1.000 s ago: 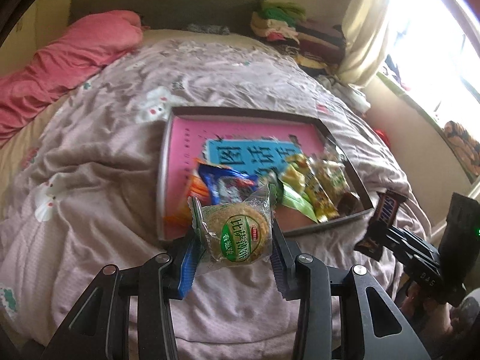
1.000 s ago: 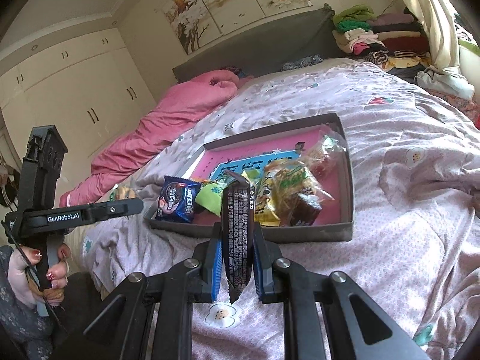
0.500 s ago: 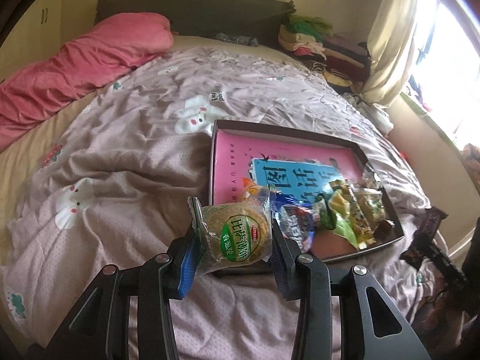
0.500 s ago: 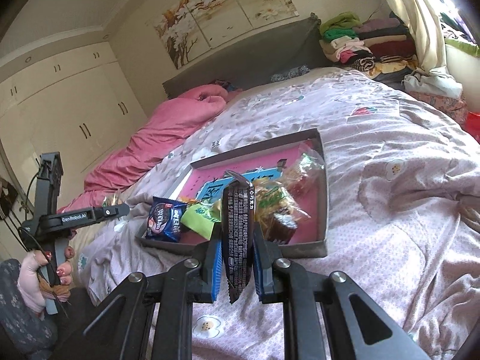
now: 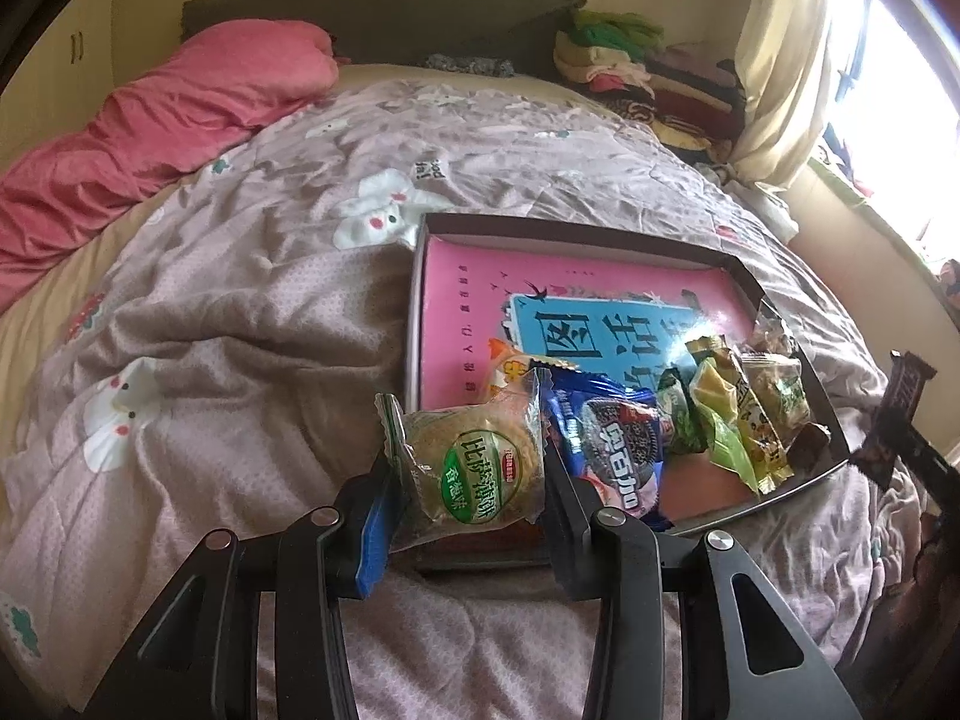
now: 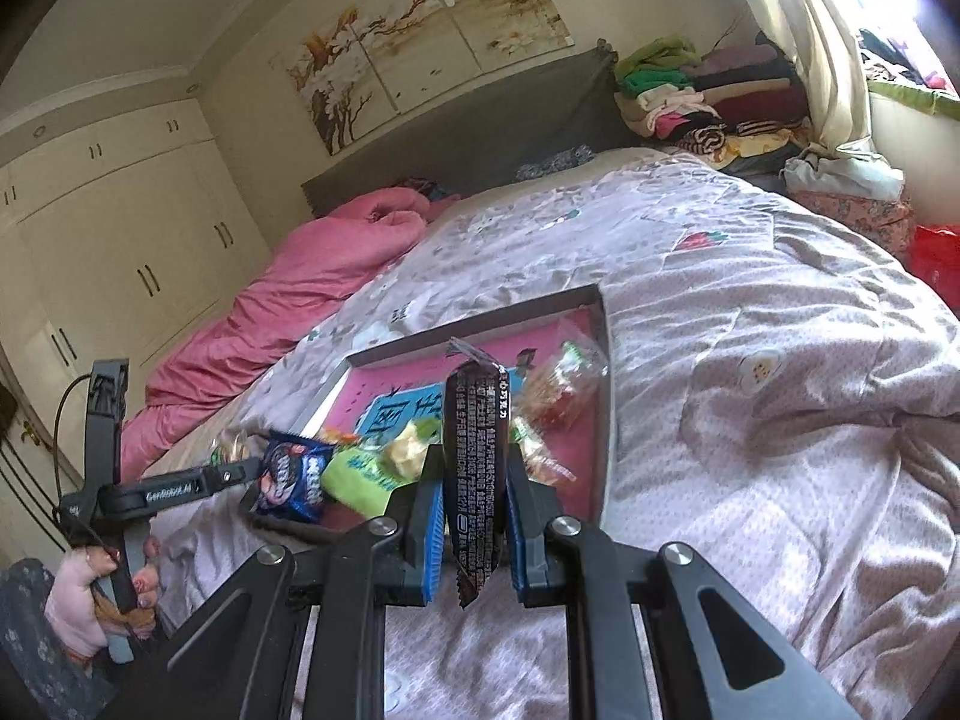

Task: Organize snacks
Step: 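Carry the Snickers bar over the tray with the right tool while the left tool carries the pastry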

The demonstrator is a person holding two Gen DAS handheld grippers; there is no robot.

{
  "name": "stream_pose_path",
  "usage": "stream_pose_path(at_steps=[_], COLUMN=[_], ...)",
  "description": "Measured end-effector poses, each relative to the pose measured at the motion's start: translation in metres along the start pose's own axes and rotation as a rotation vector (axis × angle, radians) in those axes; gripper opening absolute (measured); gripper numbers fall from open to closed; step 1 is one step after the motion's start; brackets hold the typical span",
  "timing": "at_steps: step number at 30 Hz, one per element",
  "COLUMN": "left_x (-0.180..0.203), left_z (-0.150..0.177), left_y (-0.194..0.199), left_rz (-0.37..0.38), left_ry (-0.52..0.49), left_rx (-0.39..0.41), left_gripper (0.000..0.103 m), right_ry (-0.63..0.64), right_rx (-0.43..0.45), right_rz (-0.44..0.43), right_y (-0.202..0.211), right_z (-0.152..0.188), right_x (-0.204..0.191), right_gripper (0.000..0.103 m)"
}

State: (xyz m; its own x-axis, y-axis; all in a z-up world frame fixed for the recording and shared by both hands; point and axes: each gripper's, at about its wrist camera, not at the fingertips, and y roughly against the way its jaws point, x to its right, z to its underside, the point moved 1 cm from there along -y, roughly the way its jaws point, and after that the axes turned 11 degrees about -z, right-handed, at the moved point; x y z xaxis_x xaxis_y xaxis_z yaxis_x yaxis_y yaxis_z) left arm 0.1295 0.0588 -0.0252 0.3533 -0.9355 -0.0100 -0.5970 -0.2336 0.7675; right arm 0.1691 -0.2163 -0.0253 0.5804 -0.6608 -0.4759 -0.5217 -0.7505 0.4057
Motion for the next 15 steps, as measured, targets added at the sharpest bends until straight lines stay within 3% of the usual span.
stream_pose_path(at_steps=[15], left_x=[0.019], left_z=[-0.001], left_y=[-0.006], left_rz=[0.01], left_ry=[-0.029], left_rx=[-0.005], left_gripper=[0.044], right_ry=[0.029], right_rx=[0.0], right_rz=[0.082], right_y=[-0.012], right_z=[-0.012], right_x=[0.015], right_gripper=[0.018])
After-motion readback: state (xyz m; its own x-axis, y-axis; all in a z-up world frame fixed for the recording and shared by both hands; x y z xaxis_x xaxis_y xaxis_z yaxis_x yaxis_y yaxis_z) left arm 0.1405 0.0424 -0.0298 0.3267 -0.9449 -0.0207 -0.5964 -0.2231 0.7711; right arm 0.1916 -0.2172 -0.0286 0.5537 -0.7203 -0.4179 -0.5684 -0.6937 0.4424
